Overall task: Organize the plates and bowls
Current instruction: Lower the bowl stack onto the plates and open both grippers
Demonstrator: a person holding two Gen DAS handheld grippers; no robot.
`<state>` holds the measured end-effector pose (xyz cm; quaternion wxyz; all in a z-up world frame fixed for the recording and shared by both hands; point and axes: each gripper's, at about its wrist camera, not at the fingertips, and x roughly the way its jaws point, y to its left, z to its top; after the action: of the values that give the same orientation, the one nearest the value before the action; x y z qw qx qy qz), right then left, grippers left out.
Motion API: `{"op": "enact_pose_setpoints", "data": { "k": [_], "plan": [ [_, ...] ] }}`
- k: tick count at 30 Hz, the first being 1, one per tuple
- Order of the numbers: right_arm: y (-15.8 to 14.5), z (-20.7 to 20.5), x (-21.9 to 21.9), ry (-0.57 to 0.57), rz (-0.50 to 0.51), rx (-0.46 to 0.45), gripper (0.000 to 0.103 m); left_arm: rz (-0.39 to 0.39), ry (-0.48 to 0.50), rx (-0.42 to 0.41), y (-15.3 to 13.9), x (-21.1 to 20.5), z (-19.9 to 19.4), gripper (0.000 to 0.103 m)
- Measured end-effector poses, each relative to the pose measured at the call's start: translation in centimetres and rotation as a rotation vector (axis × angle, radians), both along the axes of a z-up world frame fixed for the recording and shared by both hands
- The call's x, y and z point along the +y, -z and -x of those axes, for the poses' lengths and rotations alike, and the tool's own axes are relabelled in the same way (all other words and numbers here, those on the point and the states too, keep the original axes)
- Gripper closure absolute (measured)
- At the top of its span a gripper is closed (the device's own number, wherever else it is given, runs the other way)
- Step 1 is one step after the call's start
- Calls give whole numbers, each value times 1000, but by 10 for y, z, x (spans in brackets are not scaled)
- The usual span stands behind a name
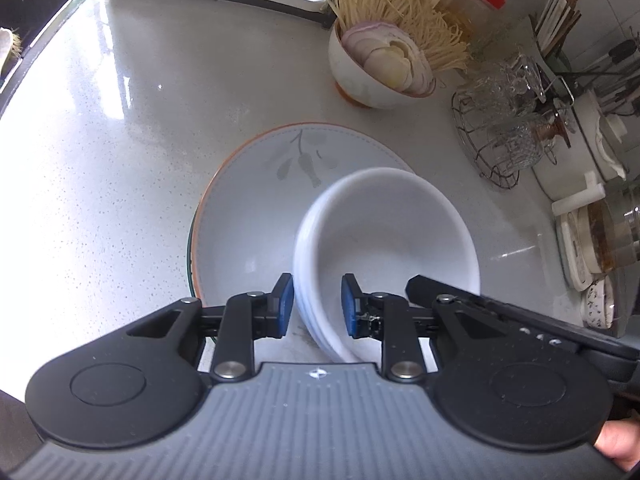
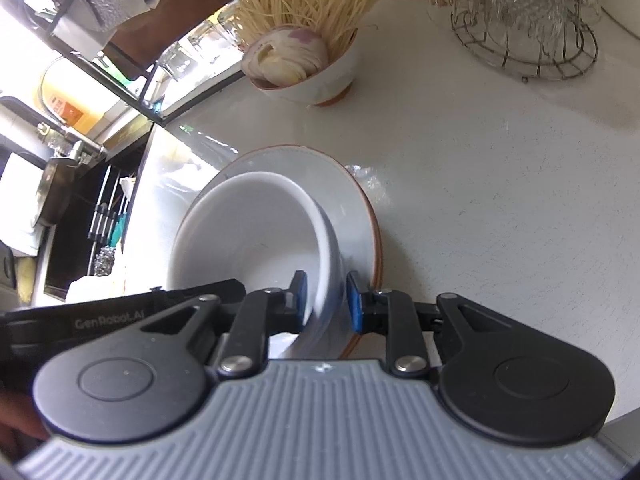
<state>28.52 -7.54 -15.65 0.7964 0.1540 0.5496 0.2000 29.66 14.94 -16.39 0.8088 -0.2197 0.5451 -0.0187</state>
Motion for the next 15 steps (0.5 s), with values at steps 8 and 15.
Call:
{"op": "enact_pose_setpoints", "data": {
  "k": [8, 15],
  "plan": [
    [-16, 4, -2, 12, 16, -70, 57, -16, -3, -21, -13, 2, 2, 61],
    [-39, 22, -12, 98, 45, -167, 55, -28, 61, -81, -34, 8, 6, 59]
  ]
}}
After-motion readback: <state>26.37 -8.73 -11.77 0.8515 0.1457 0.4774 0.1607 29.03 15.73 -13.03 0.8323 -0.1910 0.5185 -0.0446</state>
